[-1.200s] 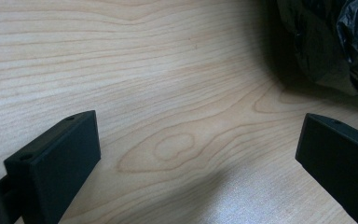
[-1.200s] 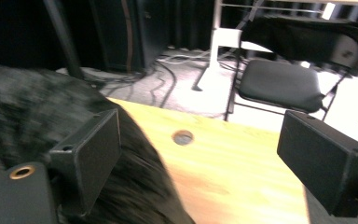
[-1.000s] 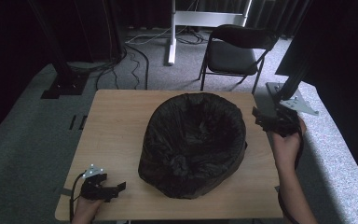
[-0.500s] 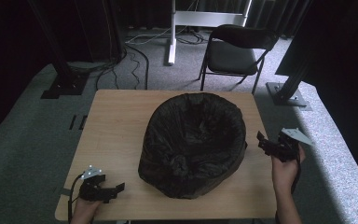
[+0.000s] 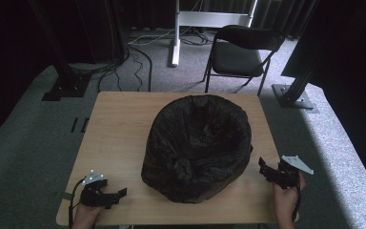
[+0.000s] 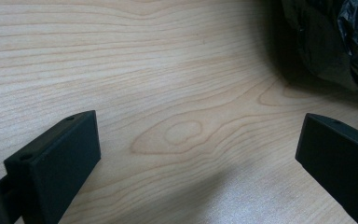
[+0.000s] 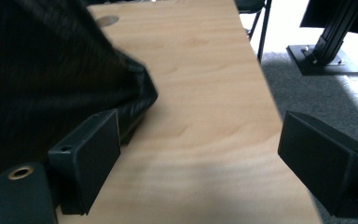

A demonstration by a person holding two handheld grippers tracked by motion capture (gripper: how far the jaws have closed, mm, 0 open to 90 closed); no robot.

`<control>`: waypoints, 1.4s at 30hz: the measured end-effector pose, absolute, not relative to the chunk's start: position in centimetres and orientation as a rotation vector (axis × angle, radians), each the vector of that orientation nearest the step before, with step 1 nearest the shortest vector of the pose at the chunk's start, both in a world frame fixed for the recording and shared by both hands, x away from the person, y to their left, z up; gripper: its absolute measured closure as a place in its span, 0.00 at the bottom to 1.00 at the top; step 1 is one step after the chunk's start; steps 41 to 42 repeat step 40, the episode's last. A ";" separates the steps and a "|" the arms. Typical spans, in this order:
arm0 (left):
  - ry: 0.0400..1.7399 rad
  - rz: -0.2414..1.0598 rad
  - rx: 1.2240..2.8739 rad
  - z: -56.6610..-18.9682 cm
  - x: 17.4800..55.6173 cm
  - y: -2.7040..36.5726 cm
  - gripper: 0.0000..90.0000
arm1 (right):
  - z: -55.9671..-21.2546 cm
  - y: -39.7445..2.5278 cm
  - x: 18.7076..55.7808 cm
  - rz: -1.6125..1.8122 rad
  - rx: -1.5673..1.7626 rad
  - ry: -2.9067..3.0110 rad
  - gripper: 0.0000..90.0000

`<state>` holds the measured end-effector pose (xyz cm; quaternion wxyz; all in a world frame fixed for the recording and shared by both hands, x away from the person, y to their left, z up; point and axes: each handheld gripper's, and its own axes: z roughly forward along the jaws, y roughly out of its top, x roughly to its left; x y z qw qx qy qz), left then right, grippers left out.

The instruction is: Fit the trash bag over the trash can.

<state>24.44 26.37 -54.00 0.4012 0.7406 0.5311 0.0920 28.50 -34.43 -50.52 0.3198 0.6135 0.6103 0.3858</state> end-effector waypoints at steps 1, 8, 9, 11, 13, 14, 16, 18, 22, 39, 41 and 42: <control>1.343 0.235 1.875 -54.0 24.4 26.4 0.00 | -50.8 -34.3 28.3 1.008 1.612 1.610 0.14; 1.332 0.244 1.884 -54.0 24.1 26.3 0.00 | -52.6 -33.4 26.4 0.949 1.600 1.652 0.14; 1.331 0.244 1.883 -54.0 24.0 26.3 0.00 | -52.7 -33.3 26.1 0.948 1.602 1.652 0.14; 1.329 0.253 1.883 -54.0 23.9 26.4 0.00 | -52.9 -33.3 25.8 0.937 1.611 1.653 0.14; 1.322 0.257 1.884 -54.0 23.8 26.5 0.00 | -53.2 -33.2 25.4 0.928 1.611 1.647 0.13; 1.323 0.257 1.883 -54.0 23.8 26.5 0.00 | -53.4 -33.2 25.3 0.912 1.604 1.645 0.14; 1.324 0.259 1.883 -54.2 23.9 26.5 0.00 | -53.6 -33.4 25.2 0.917 1.606 1.638 0.13; 1.327 0.259 1.882 -54.2 23.9 26.5 0.00 | -53.8 -33.5 25.3 0.920 1.616 1.625 0.13; 1.326 0.262 1.889 -54.3 23.9 26.5 0.00 | -54.5 -33.7 25.5 0.909 1.627 1.619 0.14; 1.298 0.297 1.876 -54.1 23.5 26.1 0.00 | -54.5 -33.7 25.5 0.896 1.605 1.594 0.13; 1.298 0.297 1.876 -54.1 23.5 26.1 0.00 | -54.5 -33.7 25.5 0.898 1.603 1.592 0.13; 1.298 0.297 1.876 -54.1 23.5 26.1 0.00 | -54.5 -33.7 25.5 0.898 1.603 1.592 0.13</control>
